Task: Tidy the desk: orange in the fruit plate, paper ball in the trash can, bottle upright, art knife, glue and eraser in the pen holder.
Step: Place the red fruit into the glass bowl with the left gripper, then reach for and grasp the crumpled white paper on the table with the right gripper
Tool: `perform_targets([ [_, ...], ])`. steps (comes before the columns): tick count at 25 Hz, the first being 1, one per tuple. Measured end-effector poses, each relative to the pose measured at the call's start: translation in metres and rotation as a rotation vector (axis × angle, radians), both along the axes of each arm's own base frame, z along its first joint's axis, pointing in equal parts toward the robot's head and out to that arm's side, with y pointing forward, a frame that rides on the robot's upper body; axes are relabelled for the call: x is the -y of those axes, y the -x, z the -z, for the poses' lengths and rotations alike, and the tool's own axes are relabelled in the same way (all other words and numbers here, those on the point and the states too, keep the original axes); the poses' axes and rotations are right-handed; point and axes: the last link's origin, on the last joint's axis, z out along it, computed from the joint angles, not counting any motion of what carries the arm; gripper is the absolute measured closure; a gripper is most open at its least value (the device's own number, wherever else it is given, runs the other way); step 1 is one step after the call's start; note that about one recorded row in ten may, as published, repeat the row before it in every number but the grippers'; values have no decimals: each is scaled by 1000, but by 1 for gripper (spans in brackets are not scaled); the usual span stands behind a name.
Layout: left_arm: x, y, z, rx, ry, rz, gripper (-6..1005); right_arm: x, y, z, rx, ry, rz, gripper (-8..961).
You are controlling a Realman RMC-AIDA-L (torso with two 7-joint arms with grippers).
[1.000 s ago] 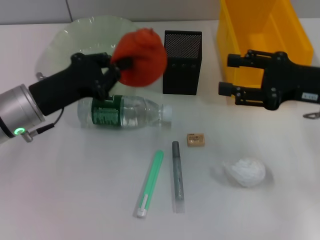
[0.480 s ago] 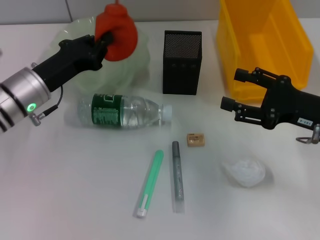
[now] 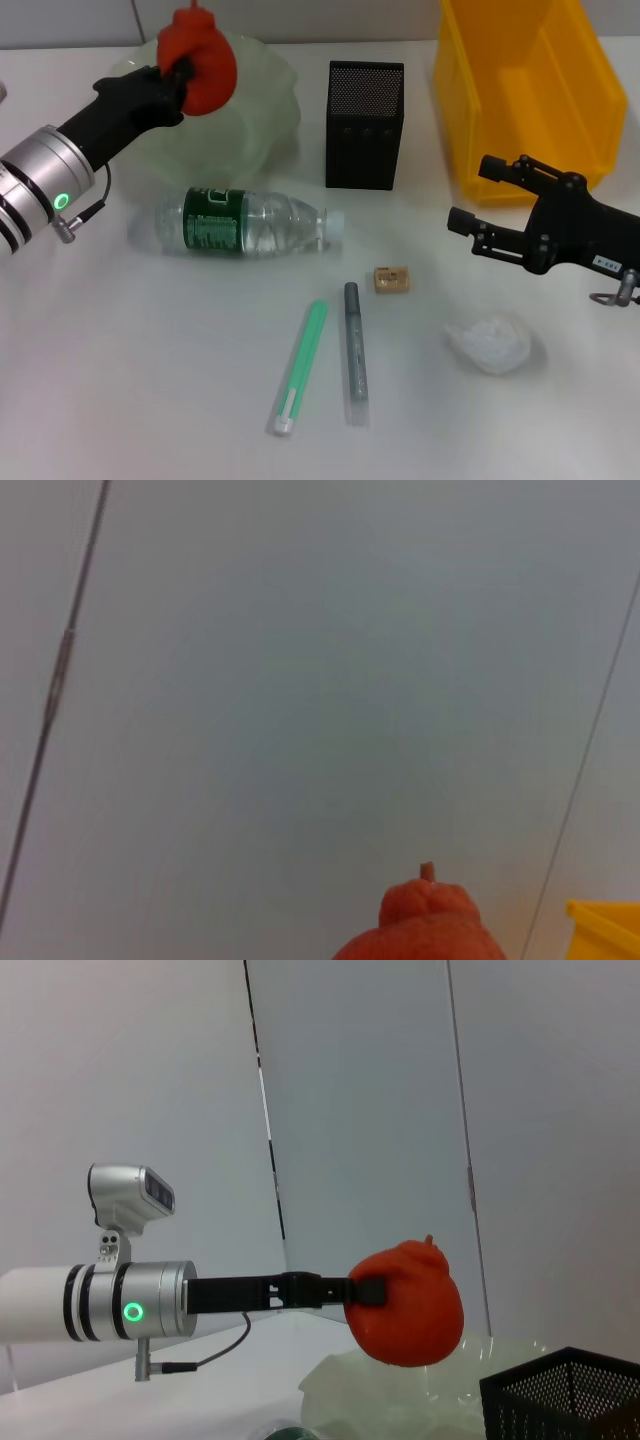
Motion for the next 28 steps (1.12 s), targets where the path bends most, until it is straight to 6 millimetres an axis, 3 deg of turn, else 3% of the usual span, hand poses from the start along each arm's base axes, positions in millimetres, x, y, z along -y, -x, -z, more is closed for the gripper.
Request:
perform_targets([
  [6,0,0,3,-7,2,-7,910,2,-1,2,-2,3,3,133],
  [16,0,-1,4,-4,11,-4,656,2,-3,1,2,0,4,136],
  [23,6,-12,7,28,62,75,374,1,-5,-6,-19,-35,25,138],
  [25,22,-30,3,88,156,224,285,1,-6,-8,-29,-42,30,139],
  [28,41,-40,0,98,232,359,190,1,-6,-9,-38,-37,38,139],
])
